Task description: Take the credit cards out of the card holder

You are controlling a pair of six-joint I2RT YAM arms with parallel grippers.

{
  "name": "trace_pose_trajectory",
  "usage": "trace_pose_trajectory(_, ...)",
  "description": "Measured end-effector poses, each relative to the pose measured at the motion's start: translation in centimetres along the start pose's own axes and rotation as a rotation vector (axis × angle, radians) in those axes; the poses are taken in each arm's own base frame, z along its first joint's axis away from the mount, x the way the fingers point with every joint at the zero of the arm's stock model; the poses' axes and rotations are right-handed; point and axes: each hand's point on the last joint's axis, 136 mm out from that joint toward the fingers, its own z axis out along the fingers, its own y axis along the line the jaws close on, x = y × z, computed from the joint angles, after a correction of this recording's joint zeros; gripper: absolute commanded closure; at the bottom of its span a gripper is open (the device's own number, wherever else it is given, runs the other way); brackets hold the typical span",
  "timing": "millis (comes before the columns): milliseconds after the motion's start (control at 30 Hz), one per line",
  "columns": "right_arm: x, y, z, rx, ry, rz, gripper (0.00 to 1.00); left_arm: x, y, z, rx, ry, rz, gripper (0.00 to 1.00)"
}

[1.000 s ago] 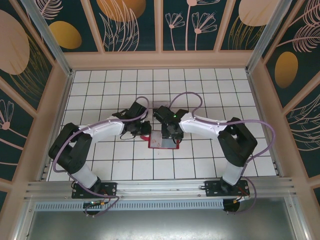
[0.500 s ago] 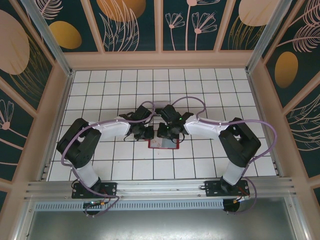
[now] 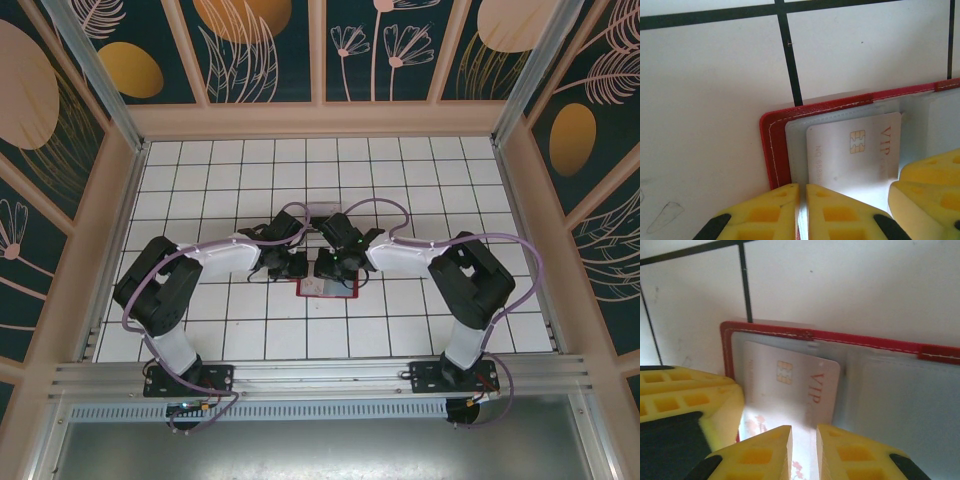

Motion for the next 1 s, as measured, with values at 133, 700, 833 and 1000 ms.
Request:
trace_pose_trajectory(133,0.01,-0.12,0.04,0.004,-0.001,0.0,0.79,0.01,0.02,0.03,0.001,-0.001,0.0,0.86)
trace_pose_trajectory(700,0.16,-0.65,0.49,0.021,0.004,0.003,0.77,0.01,0.03,0.04,0.0,-0.001,0.0,0.86)
trace_pose_trajectory(833,0.14,-0.68,0.49,0.023,0.002,0.003,0.75,0.02,0.04,0.04,0.0,-0.001,0.0,0.86)
trace_pose_trajectory(1000,0.03,-0.79,0.49,0.03,-0.005,0.003,0.74,0.01,0.03,0.04,0.0,-0.001,0.0,0.86)
